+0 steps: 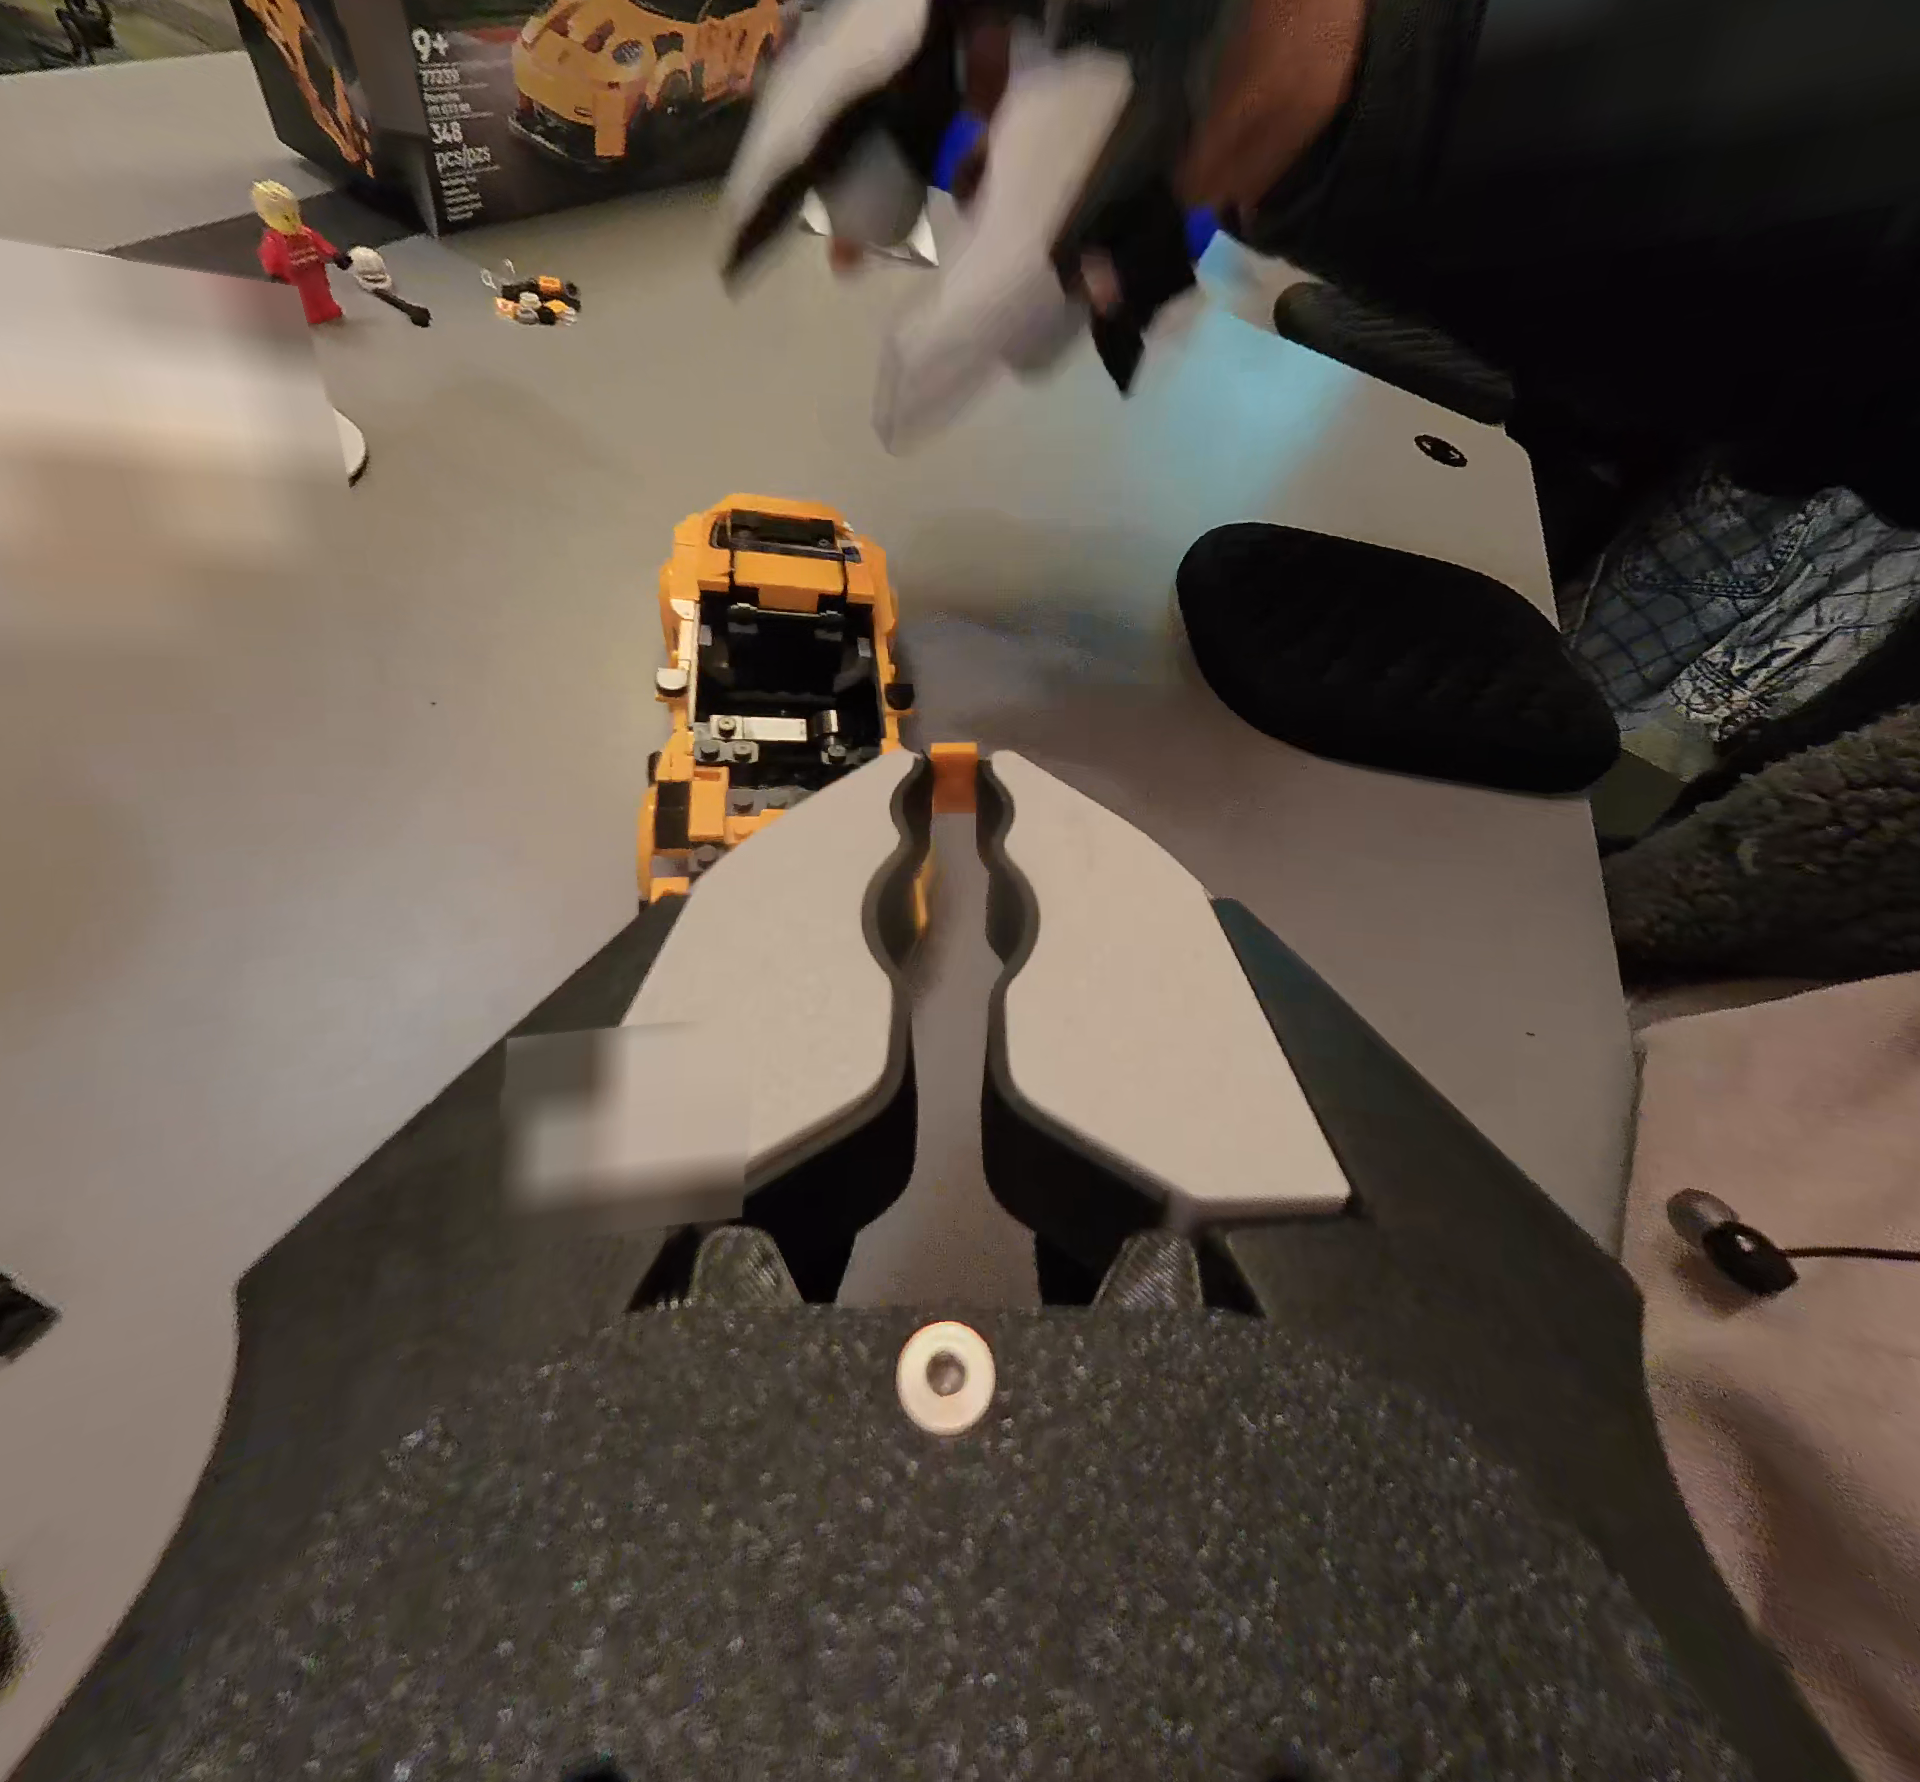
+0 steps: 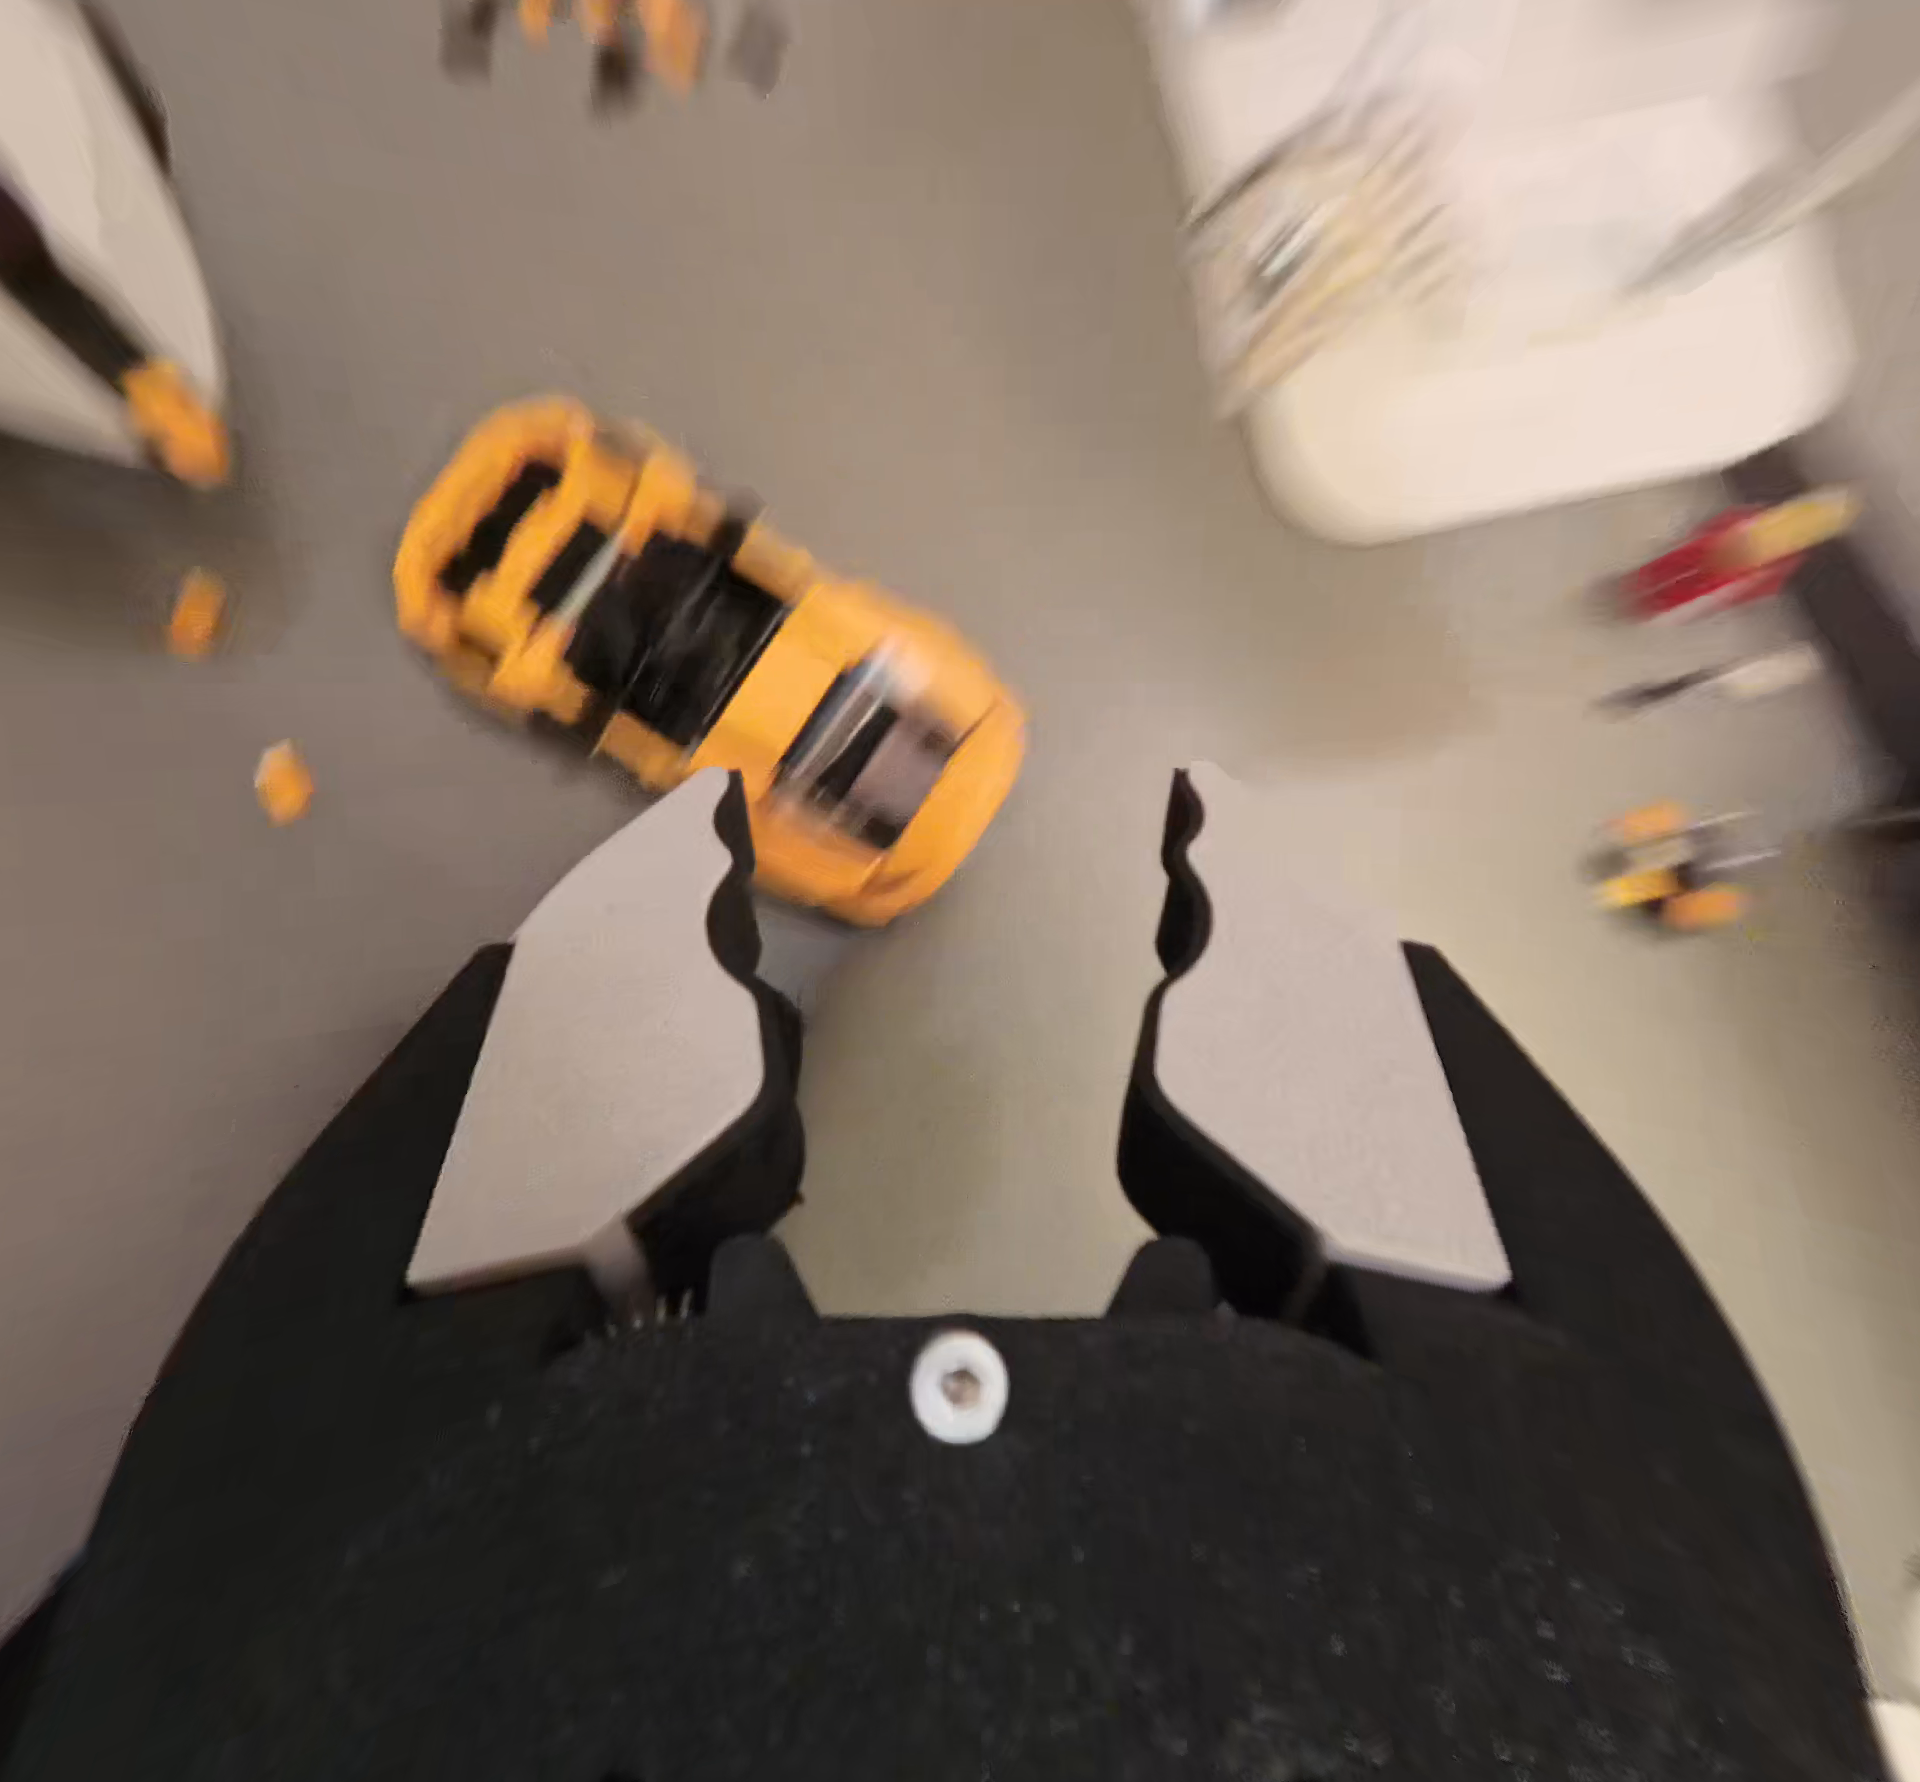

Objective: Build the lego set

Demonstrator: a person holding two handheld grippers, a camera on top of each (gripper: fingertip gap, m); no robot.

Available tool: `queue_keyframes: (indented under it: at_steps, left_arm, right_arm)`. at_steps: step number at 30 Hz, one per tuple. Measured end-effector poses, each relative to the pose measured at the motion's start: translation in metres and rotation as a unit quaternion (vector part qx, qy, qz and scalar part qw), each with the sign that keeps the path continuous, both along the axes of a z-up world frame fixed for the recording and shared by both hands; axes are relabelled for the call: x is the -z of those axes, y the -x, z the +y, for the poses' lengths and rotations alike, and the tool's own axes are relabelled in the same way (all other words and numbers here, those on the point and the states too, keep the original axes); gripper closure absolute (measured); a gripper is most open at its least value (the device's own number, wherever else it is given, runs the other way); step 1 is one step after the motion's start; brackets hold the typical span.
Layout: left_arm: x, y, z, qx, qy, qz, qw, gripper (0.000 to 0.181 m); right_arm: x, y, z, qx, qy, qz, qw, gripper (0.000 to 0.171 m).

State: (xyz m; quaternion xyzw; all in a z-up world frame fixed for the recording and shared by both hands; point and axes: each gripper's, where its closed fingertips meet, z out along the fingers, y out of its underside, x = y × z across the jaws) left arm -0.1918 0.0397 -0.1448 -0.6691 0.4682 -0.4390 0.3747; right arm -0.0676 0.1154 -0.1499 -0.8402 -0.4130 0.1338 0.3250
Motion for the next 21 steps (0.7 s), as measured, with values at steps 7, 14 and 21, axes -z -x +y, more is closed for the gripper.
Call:
queue_keyframes:
  at_steps: [7,14,21]
  left_arm:
    - [0.007,0.006,0.014,-0.029,0.005,-0.001,1.000,0.174]
    - [0.009,0.009,0.021,-0.034,0.023,-0.005,0.999,0.174]
    - [0.013,0.006,0.017,-0.022,0.029,0.000,0.999,0.174]
  right_arm:
    - [-0.192,-0.051,0.157,0.116,-0.457,-0.021,0.881,0.111]
    - [-0.213,-0.080,0.206,0.161,-0.486,0.004,0.859,0.143]
    - [-0.210,-0.085,0.209,0.171,-0.515,-0.013,0.840,0.157]
